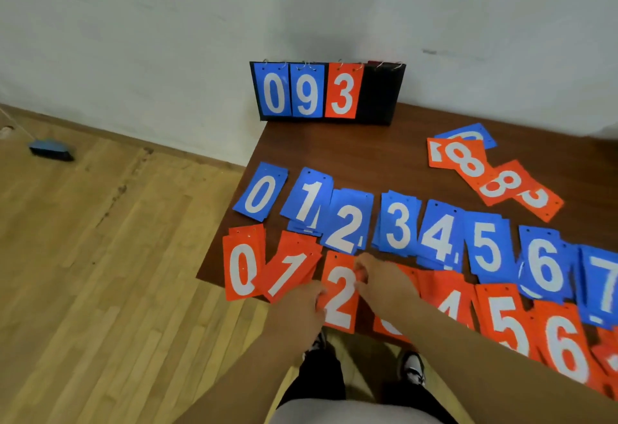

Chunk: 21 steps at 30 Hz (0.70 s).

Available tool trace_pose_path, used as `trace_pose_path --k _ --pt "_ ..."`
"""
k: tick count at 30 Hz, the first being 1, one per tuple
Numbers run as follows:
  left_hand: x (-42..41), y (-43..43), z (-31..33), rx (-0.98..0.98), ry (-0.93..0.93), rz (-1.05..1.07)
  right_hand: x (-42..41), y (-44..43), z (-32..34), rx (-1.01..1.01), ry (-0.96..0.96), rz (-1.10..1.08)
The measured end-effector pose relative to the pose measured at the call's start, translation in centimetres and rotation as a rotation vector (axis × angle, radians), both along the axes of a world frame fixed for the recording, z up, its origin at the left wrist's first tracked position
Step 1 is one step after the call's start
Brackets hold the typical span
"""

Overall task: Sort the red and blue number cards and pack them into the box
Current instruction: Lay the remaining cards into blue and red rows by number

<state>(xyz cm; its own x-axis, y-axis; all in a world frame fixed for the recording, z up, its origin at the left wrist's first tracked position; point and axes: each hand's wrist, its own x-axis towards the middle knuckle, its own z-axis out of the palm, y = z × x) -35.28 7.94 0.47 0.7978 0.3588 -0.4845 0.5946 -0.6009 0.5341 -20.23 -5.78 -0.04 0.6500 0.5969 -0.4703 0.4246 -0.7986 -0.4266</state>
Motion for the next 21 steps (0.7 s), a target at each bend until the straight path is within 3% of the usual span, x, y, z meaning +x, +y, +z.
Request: trace_pose_path --k 4,8,21 --pt "0.7 1.4 -0.9 0.030 0.076 -0.189 -0.2 0.3 -0.3 -0.130 -0.101 0.065" --pt "1.2 2.0 -0.5 0.075 0.016 -0.191 0.2 0.3 0.6 -0.157 -0.153 0.013" --pt "11.3 4.1 3.0 0.227 -0.185 -0.237 7.2 -6.2 6.5 0.077 -0.170 -0.432"
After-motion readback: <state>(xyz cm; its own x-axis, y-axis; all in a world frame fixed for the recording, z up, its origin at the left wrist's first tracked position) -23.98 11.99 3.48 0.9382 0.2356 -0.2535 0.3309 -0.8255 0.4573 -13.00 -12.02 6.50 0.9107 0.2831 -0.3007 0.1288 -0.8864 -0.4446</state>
